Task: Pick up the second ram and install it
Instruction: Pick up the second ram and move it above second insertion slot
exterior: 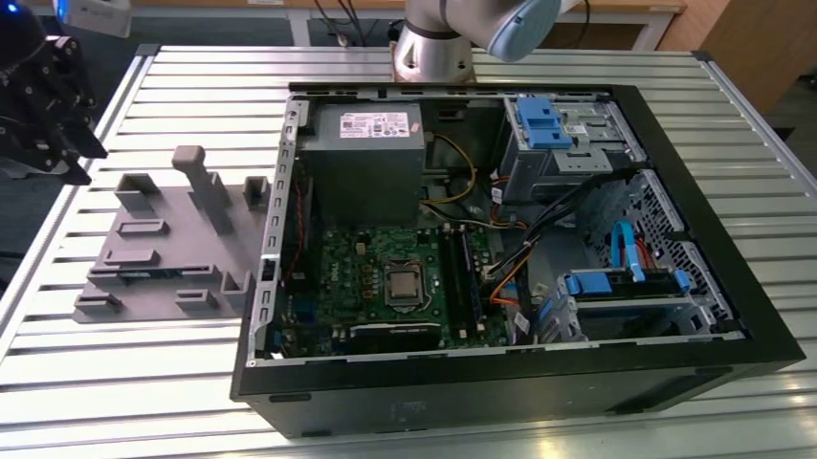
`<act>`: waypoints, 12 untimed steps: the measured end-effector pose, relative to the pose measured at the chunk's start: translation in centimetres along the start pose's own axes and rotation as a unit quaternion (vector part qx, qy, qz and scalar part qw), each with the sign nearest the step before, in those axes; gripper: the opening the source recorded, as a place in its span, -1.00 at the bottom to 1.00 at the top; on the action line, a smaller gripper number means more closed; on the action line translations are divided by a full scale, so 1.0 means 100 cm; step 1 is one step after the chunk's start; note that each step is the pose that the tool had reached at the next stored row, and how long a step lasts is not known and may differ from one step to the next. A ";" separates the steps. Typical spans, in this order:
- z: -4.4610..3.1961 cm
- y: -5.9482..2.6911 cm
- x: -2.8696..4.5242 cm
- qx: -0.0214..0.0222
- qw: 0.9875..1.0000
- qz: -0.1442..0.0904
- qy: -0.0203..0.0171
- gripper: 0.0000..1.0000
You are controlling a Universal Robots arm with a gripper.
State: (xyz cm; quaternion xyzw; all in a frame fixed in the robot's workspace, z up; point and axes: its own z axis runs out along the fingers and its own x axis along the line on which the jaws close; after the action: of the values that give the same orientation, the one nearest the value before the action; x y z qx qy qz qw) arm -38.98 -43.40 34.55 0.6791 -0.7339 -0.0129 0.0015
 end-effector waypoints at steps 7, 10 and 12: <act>0.0073 -0.0002 0.0013 0.000 1.000 -0.030 0.001 -0.17; 0.0106 -0.0002 0.0014 0.000 0.999 -0.032 0.001 -0.17; 0.0127 -0.0003 0.0015 0.000 0.999 -0.033 0.001 -0.17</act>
State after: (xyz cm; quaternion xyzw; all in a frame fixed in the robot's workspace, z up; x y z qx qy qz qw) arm -38.99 -43.52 33.28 0.7028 -0.7112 -0.0128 0.0019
